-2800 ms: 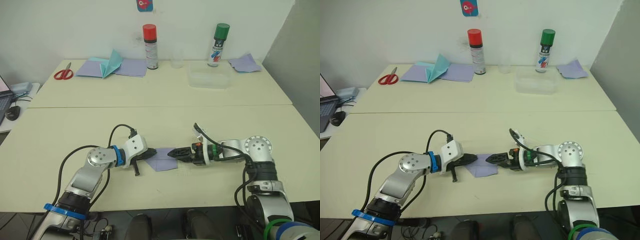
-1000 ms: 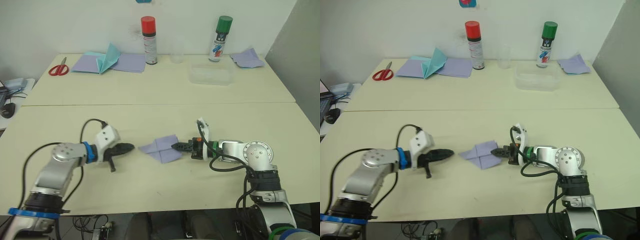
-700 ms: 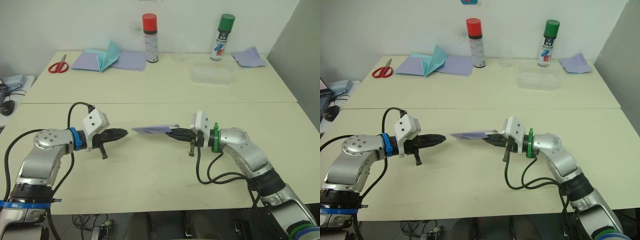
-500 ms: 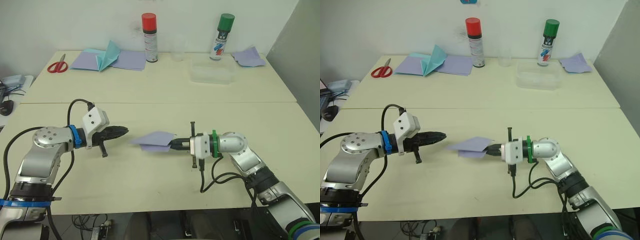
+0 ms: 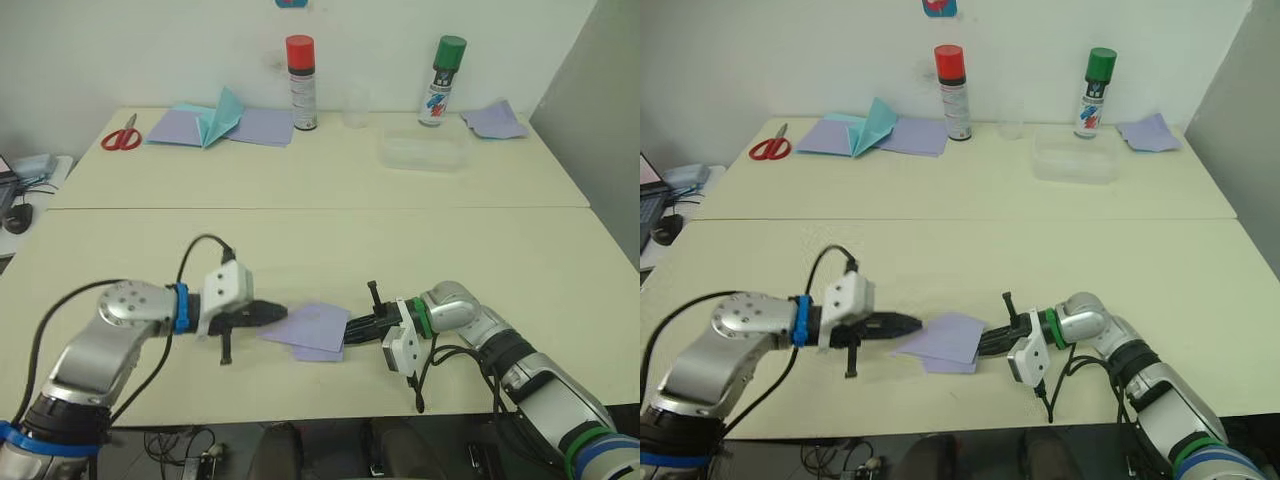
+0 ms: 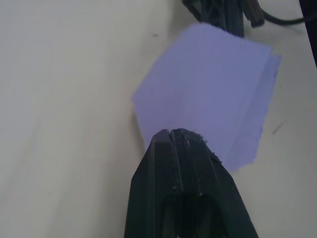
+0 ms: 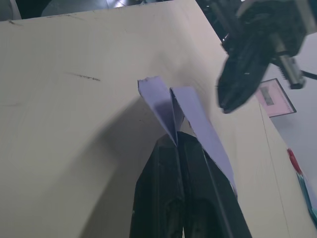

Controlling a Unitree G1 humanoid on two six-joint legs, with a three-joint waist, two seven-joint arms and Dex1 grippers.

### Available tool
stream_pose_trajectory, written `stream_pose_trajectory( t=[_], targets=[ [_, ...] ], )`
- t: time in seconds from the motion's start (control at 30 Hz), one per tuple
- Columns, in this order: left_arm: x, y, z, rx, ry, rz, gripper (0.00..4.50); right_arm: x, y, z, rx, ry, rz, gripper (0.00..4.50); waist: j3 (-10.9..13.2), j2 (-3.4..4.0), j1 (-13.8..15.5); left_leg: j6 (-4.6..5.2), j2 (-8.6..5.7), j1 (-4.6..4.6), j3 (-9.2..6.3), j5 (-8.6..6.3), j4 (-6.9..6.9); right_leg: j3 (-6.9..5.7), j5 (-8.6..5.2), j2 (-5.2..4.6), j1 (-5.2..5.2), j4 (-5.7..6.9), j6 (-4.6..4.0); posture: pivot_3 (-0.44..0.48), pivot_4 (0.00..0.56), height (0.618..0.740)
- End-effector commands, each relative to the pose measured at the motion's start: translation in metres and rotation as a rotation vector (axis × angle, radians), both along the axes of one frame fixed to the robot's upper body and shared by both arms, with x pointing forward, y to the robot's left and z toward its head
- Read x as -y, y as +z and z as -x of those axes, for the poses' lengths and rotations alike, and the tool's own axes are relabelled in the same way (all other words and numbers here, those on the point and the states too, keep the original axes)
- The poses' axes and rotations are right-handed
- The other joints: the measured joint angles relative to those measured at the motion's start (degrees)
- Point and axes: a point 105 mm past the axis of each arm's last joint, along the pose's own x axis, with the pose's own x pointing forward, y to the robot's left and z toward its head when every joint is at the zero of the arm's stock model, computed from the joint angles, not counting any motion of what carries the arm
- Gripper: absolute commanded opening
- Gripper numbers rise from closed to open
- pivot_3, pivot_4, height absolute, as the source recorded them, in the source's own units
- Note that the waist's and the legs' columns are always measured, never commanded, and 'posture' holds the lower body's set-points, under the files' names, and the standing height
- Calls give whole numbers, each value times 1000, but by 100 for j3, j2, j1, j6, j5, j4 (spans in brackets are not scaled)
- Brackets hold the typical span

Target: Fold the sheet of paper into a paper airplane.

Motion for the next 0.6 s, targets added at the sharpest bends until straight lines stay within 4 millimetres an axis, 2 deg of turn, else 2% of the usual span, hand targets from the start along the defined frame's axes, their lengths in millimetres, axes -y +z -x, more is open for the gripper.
stream_pose_trajectory(
  t=[0.03,0.13,0.3,0.47,0.6],
  targets=[
    [14,1,-2,33,-12,24,0,1,-5,-1,12,7,25,10,2,-3,25,0,-5,9,4,0,7,3,-6,-2,0,24,-9,0,150,740],
    [16,-8,-5,27,1,12,0,2,-6,-3,16,1,32,10,1,-4,50,0,-5,49,7,0,9,9,-17,-3,25,46,-27,0,150,740],
    [12,-21,-7,16,11,-25,0,2,-3,-11,23,-29,38,10,1,-3,50,-1,-3,54,3,2,9,3,-17,8,24,55,-29,0,150,740],
    [8,-28,-8,7,27,-42,0,11,-7,-14,-5,-59,71,10,1,-3,50,-1,-2,51,3,2,7,4,-21,8,23,56,-37,0,150,740],
    [12,-32,-8,-3,29,-36,0,23,-8,-10,-41,-76,106,937,1,-3,67,-1,0,48,4,2,6,4,-21,2,23,55,-35,0,150,740]
  ],
)
